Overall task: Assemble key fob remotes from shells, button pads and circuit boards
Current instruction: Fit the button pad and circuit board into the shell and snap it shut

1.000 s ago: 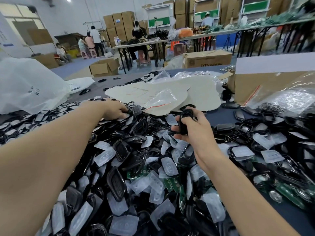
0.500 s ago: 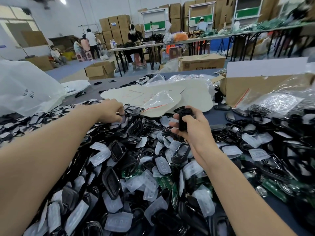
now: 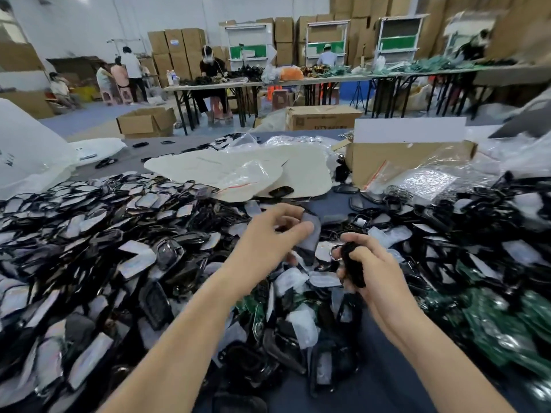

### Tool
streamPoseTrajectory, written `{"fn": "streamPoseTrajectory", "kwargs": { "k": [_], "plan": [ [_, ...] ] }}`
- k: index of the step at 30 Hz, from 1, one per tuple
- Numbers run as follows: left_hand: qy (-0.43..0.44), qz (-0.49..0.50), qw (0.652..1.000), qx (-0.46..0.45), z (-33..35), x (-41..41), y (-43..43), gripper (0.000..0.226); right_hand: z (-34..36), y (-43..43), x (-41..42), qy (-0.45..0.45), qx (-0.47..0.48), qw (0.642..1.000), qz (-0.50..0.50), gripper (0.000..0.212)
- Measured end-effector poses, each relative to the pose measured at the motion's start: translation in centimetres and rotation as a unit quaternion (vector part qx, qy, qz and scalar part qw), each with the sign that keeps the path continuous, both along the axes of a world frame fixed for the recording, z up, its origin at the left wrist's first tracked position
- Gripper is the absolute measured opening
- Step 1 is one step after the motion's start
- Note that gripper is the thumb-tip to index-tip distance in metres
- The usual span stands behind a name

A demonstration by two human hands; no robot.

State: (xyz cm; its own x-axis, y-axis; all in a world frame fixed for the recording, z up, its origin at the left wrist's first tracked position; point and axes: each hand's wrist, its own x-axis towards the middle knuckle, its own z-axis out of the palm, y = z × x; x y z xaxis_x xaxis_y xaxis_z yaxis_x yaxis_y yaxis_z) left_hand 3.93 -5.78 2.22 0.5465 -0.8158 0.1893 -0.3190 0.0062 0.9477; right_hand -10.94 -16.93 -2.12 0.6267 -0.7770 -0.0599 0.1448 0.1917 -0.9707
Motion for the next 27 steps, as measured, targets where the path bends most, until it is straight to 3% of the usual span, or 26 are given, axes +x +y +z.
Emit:
{"fn": "streamPoseTrajectory", "kwargs": {
  "k": [2,8,13,17,20,27],
  "plan": [
    [-0.010,-0.006,1.000,-0.001,-1.5,-1.9,-0.5,0.011,-0.3,0.1,-1.1,-0.005,-0.016,1.000,0.006,0.039],
    [-0.059,0.030,0.998,0.004,-3.2,-4.7,-1.5,0.018,-1.2,0.6,-2.0,-0.028,-0.033,0.998,0.043,0.023],
    [-0.053,0.038,0.998,-0.009,-3.9,-5.6,-1.8,0.022,-1.7,0.5,-2.1,-0.023,-0.075,0.997,0.023,0.024],
    [-0.041,0.001,0.999,-0.015,-4.5,-6.5,-1.4,0.034,-2.0,0.3,-2.0,-0.030,-0.083,0.996,-0.015,0.007],
    [-0.036,-0.006,0.999,-0.021,-4.8,-6.8,-1.2,0.045,-2.4,0.3,-1.8,-0.033,-0.078,0.996,-0.022,0.006],
    [-0.023,-0.030,0.999,0.005,-5.2,-6.1,-1.0,0.032,-2.6,0.1,-1.7,-0.022,-0.104,0.994,-0.001,0.008]
  ]
}}
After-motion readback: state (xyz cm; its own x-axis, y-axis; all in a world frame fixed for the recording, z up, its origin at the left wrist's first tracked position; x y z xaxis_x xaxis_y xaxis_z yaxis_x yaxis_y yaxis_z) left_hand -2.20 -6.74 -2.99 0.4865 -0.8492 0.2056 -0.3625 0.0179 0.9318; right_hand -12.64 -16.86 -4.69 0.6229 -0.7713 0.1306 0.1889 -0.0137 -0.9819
